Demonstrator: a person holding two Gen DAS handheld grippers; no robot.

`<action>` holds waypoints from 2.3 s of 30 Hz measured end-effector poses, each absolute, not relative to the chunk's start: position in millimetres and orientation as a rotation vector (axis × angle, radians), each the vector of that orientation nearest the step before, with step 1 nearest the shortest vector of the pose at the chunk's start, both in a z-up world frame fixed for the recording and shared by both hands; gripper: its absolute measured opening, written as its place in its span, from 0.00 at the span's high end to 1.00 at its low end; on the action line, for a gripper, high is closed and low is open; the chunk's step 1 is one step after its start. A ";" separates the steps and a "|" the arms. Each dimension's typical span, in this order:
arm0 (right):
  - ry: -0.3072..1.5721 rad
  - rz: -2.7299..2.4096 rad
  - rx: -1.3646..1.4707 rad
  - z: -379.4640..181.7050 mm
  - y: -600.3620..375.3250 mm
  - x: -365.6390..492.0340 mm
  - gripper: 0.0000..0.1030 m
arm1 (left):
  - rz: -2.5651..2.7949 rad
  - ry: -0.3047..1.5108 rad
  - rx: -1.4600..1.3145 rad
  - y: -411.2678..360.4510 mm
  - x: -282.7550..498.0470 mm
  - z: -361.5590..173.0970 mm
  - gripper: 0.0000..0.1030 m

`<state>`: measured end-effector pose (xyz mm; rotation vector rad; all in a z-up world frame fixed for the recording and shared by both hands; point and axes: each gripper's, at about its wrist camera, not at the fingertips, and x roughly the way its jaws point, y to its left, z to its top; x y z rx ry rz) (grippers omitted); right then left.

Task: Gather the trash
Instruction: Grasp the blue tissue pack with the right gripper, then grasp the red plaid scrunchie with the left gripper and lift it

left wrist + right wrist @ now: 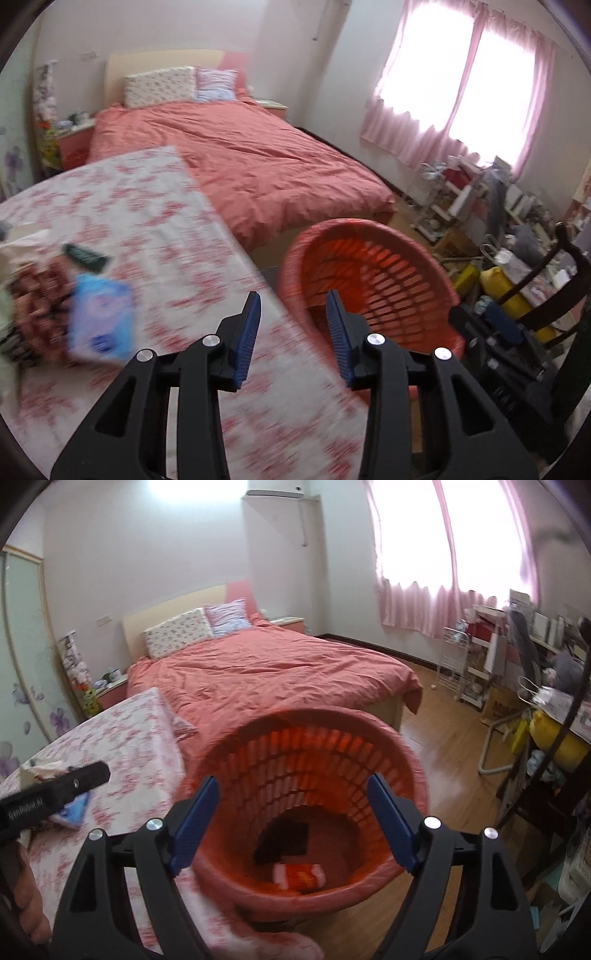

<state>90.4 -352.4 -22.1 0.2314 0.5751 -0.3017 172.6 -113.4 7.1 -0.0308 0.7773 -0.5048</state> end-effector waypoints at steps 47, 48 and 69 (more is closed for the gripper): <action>0.888 0.082 0.155 -66.4 -110.5 225.4 0.49 | -0.026 0.747 -0.193 118.3 111.4 -15.9 0.50; 0.887 0.078 0.141 -65.9 -110.1 224.5 0.49 | -0.028 0.747 -0.190 117.0 111.4 -15.5 0.50; 0.824 -0.018 0.173 -50.4 -199.4 170.2 0.50 | -0.116 0.723 -0.079 29.1 174.9 -5.6 0.57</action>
